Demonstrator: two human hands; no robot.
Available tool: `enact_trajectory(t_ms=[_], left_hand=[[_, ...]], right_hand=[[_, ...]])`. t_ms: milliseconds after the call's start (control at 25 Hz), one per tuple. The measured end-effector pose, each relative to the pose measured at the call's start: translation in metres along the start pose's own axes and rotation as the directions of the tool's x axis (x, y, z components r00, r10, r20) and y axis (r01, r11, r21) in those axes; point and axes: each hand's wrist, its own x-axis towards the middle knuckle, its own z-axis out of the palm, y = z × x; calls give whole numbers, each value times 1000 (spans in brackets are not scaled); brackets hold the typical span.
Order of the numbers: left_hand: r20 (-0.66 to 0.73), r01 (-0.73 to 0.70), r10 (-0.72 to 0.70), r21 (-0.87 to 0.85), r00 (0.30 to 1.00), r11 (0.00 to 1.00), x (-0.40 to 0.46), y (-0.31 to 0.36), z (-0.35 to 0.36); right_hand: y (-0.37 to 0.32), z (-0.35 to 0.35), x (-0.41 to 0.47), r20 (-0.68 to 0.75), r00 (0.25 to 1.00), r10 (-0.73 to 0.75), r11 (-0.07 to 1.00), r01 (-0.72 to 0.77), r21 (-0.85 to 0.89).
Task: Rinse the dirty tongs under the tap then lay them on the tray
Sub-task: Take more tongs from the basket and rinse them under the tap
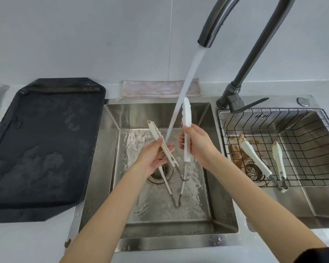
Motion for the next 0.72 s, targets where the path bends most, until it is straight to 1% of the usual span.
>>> enact_trajectory(t_ms=[120, 200, 360, 520, 640, 720], left_hand=[[50, 48, -46, -34, 998, 998, 4, -3, 19], [48, 73, -72, -16, 996, 997, 8, -5, 29], [30, 126, -126, 27, 992, 992, 10, -6, 39], [24, 136, -135, -22, 991, 991, 11, -8, 36], [40, 139, -137, -53, 990, 989, 9, -8, 32], [38, 132, -131, -53, 991, 990, 8, -5, 30]], right_hand=[[-12, -8, -8, -14, 996, -88, 980, 84, -178], [-14, -10, -9, -20, 992, -125, 961, 116, -252], [-12, -14, -11, -28, 987, -156, 933, 138, -332], [-6, -18, -13, -21, 982, -185, 913, 164, -375], [1, -23, -10, -64, 976, -209, 905, 168, -392], [8, -28, -6, -98, 977, -190, 907, 136, -398]])
